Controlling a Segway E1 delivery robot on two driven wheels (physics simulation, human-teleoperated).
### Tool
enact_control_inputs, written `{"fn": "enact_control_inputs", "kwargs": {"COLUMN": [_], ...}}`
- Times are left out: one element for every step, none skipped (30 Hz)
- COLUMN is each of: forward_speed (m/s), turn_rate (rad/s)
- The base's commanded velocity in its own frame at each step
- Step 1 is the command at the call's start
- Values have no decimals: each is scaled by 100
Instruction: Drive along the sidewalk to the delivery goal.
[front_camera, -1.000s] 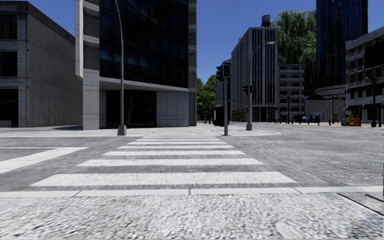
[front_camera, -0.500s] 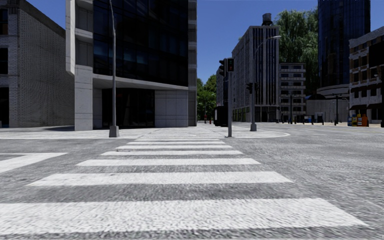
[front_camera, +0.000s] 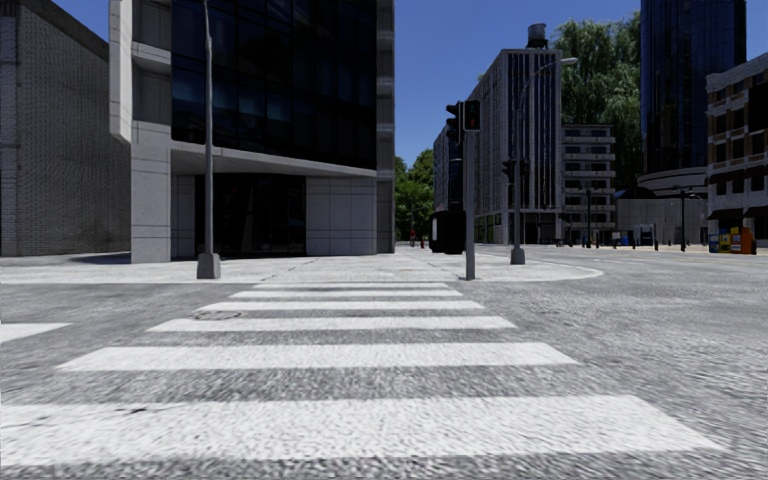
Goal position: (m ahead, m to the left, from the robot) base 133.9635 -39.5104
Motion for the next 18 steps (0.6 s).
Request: {"fn": "enact_control_inputs", "kwargs": {"forward_speed": [200,200,200,200,200,200,200,200,200,200,200,200,200,200,200,200,200,200], "turn_rate": [0,0,0,0,0,0,0,0,0,0,0,0,0,0,0,0,0,0]}}
